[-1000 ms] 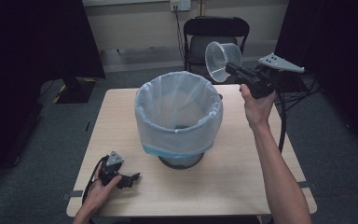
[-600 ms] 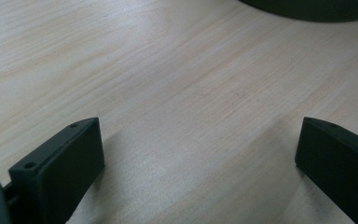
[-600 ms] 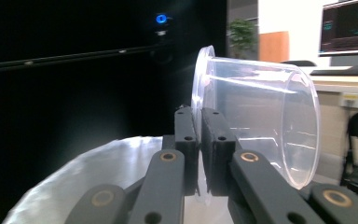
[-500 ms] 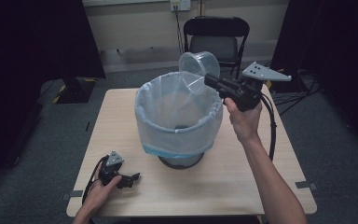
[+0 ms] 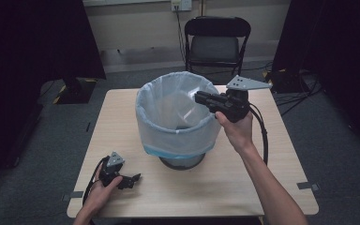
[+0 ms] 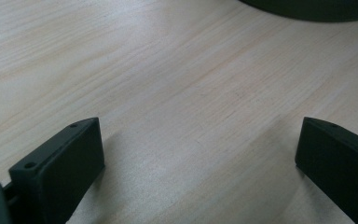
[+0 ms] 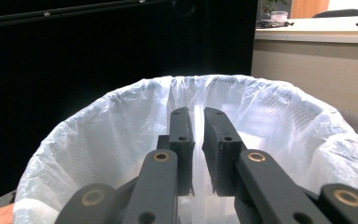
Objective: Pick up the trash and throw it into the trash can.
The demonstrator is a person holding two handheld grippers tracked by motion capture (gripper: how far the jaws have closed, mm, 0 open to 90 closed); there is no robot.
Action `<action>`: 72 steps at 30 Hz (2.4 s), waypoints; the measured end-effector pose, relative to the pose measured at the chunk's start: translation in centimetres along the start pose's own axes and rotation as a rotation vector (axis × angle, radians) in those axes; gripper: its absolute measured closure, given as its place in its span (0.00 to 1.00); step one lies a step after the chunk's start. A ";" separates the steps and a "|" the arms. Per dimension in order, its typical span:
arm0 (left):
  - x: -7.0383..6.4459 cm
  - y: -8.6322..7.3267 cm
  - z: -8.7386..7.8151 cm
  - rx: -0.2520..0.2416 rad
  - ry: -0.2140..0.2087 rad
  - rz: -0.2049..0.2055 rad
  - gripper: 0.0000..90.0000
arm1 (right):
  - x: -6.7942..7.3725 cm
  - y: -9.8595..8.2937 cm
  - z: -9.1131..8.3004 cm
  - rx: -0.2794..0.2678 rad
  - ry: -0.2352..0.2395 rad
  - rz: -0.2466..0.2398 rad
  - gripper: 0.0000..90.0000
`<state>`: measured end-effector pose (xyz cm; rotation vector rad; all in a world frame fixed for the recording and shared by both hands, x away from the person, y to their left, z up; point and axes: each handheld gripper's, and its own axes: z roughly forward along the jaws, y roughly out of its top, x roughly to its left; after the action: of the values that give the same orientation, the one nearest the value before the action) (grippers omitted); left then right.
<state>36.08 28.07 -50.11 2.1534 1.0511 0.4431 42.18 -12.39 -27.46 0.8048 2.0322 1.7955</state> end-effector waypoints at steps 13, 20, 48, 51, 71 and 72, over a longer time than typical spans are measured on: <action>0.0 0.0 0.0 0.001 0.002 0.000 0.00 | -1.1 0.3 -0.5 0.006 -0.098 0.014 0.47; 0.0 0.0 0.0 0.001 0.003 0.000 0.00 | -1.6 0.9 -1.0 0.034 -0.131 0.017 0.37; 0.0 0.0 0.0 0.000 0.004 0.000 0.00 | -4.8 -3.9 -7.3 0.105 -0.380 0.091 0.23; 0.0 0.0 0.0 0.000 0.004 0.000 0.00 | -4.8 -5.0 -7.5 0.124 -0.397 0.099 0.23; 0.0 0.0 0.0 0.003 0.004 0.003 0.00 | -5.9 -17.1 -10.3 0.349 -0.503 0.205 0.22; 0.0 0.0 0.0 0.003 0.004 0.003 0.00 | -6.0 -18.3 -10.6 0.373 -0.512 0.214 0.22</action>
<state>36.07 28.07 -50.10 2.1578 1.0512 0.4481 37.15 -25.45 -44.39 1.4644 1.9940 1.1368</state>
